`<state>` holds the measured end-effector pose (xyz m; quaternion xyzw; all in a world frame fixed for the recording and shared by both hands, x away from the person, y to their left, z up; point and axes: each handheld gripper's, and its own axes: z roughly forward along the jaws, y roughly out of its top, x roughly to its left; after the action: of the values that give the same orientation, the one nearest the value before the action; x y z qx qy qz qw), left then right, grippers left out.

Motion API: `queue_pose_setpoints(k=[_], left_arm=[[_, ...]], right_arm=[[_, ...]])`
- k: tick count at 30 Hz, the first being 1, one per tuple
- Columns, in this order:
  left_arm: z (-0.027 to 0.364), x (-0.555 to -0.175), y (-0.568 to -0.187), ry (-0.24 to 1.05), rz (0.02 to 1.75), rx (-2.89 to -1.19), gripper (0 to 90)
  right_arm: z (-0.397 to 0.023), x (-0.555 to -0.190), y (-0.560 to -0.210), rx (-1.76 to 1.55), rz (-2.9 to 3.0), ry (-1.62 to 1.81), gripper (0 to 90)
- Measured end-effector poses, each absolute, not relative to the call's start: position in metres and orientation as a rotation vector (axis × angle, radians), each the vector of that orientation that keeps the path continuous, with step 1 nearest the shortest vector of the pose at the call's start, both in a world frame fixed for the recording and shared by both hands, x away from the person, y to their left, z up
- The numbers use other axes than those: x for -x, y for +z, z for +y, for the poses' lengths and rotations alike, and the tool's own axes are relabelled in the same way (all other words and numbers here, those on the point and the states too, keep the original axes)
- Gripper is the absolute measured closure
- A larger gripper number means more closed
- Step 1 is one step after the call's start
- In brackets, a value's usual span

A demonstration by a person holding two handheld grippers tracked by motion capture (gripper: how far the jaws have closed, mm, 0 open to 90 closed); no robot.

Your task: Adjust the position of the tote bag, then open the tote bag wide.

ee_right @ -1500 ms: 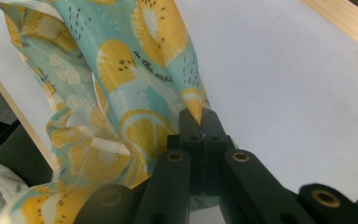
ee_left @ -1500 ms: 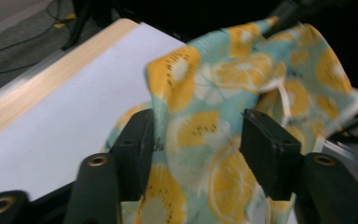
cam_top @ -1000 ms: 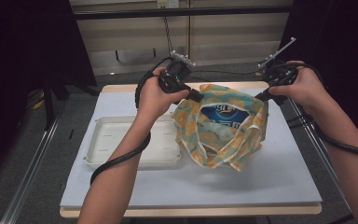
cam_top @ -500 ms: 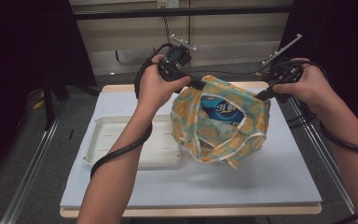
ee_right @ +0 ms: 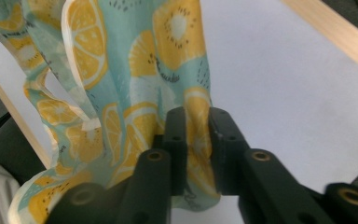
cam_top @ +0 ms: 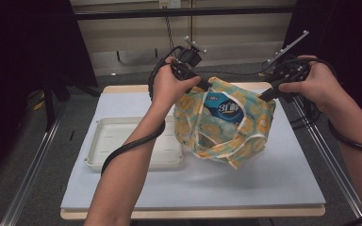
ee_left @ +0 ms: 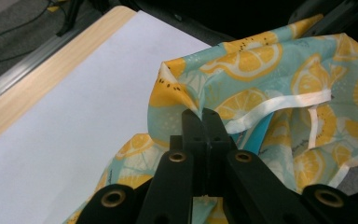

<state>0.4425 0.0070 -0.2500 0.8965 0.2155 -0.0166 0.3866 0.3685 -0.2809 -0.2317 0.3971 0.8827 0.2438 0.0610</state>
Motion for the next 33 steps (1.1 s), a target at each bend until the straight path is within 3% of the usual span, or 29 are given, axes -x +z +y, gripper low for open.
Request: queue_pose_setpoints(k=[7, 15, 16, 18, 22, 33], left_arm=[[0.006, -0.443, -0.254, -0.035, 0.557, -2.312, 90.0], [0.003, -0.444, -0.264, -0.061, 0.586, -2.304, 90.0], [0.003, -0.444, -0.266, -0.066, 0.593, -2.298, 90.0], [0.004, -0.444, -0.268, -0.069, 0.589, -2.299, 90.0], [0.007, -0.445, -0.268, -0.079, 0.579, -2.289, 90.0], [0.009, -0.442, -0.264, -0.077, 0.570, -2.260, 89.4]], right_arm=[[-0.273, -0.360, -0.211, -1.167, 2.648, 0.756, 61.2], [-0.255, -0.359, -0.212, -1.114, 2.701, 0.732, 60.4], [-0.252, -0.359, -0.216, -1.110, 2.717, 0.719, 61.3], [-0.249, -0.361, -0.223, -1.100, 2.731, 0.696, 78.8], [-0.251, -0.364, -0.224, -1.134, 2.734, 0.695, 90.0], [-0.268, -0.370, -0.201, -1.210, 2.640, 0.879, 90.0]])
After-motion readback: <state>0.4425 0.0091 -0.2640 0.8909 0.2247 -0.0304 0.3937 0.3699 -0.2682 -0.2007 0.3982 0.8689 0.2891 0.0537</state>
